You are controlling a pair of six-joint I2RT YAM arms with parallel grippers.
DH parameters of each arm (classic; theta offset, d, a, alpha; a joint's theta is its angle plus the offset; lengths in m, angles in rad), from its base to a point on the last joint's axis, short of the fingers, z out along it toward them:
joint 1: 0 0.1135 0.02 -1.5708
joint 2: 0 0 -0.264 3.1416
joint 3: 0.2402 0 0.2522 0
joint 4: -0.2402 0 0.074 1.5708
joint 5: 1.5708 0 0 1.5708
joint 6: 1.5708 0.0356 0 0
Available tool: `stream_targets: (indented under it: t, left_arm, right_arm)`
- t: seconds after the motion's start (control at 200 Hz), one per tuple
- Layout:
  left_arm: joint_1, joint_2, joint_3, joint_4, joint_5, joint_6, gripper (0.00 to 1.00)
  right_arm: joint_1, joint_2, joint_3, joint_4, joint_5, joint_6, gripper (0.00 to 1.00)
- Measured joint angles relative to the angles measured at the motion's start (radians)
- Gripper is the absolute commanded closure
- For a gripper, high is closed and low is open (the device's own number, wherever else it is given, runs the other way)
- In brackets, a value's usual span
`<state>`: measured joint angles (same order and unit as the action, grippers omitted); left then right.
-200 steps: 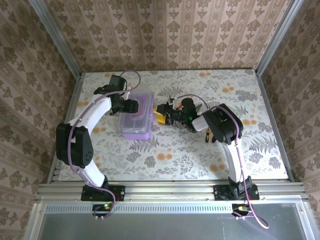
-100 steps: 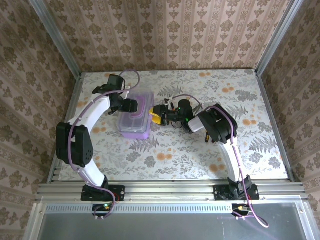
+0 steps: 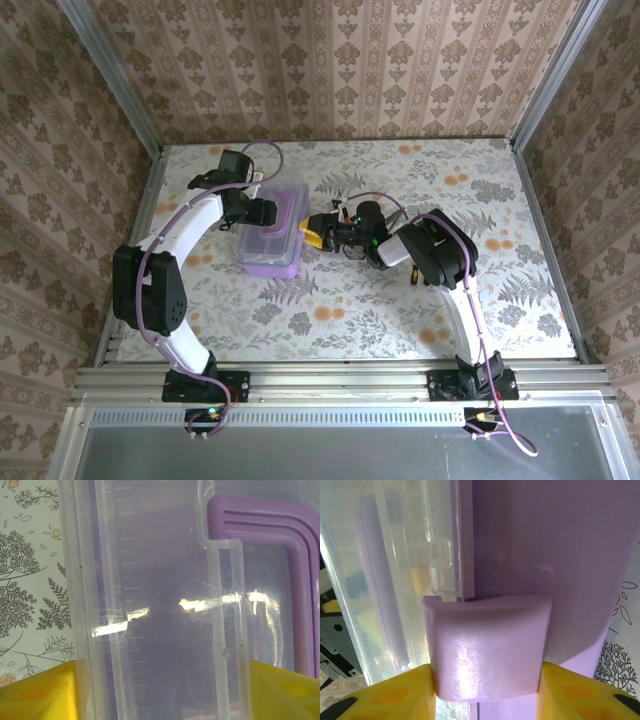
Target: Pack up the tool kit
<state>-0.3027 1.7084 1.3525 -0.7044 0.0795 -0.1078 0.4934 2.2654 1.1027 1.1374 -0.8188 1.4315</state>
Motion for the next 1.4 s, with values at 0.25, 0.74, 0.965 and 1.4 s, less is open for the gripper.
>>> stream_targets:
  t: [0.25, 0.74, 0.965, 1.4]
  left_arm:
    - [-0.026, 0.012, 0.003, 0.04, 0.0, -0.031, 0.55]
    - [-0.085, 0.05, 0.029, 0.074, -0.159, -0.055, 0.57]
    - [-0.09, 0.052, 0.032, 0.07, -0.19, -0.06, 0.57]
    - [-0.083, 0.032, 0.049, 0.048, -0.158, -0.064, 0.63]
  right_arm:
    - [-0.027, -0.067, -0.043, -0.068, 0.031, -0.023, 0.54]
    - [-0.125, -0.204, -0.13, -0.074, 0.063, -0.037, 0.54]
    - [-0.189, -0.41, -0.077, 0.154, 0.063, -0.038, 0.5]
    - [-0.173, -0.411, -0.238, 0.085, 0.056, -0.082, 0.43]
